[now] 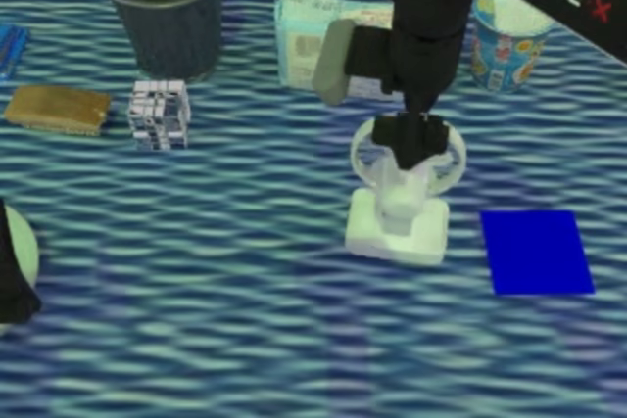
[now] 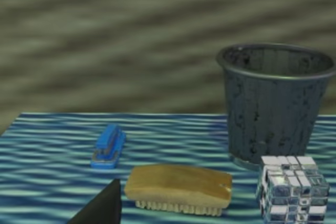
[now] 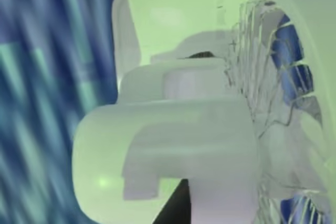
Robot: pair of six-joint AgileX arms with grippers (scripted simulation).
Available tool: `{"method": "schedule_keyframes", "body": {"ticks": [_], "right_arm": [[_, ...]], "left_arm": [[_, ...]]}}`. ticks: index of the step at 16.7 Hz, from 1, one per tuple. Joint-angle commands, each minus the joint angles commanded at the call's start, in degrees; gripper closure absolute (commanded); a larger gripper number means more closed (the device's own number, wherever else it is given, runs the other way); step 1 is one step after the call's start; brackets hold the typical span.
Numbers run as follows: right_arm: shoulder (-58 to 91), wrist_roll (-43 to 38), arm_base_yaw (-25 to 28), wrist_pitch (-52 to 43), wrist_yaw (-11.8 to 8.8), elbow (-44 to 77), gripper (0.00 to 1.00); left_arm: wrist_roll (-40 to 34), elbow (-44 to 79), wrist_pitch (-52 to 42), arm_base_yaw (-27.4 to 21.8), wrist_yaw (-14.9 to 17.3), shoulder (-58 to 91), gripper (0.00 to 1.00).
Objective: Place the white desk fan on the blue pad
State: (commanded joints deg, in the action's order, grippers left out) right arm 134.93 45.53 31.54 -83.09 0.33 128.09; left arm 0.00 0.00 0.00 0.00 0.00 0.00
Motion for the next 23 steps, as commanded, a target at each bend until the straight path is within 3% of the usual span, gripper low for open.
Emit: {"method": "schedule_keyframes", "body": {"ticks": [5, 6, 16, 23], "right_arm": [[0.0, 0.0, 0.0, 0.0, 0.0, 0.0, 0.98], [0.0, 0.0, 0.0, 0.0, 0.0, 0.0, 1.0], [0.08, -0.06, -0.18, -0.95, 0.02, 0.93, 1.0], [5.02, 0.0, 0.16, -13.4, 0.08, 19.43, 1.0]], "left_arm": [[0.0, 0.0, 0.0, 0.0, 0.0, 0.0, 0.0], [0.0, 0.0, 0.0, 0.0, 0.0, 0.0, 0.0], [0.0, 0.0, 0.0, 0.0, 0.0, 0.0, 0.0], [0.0, 0.0, 0.0, 0.0, 0.0, 0.0, 0.0]]}}
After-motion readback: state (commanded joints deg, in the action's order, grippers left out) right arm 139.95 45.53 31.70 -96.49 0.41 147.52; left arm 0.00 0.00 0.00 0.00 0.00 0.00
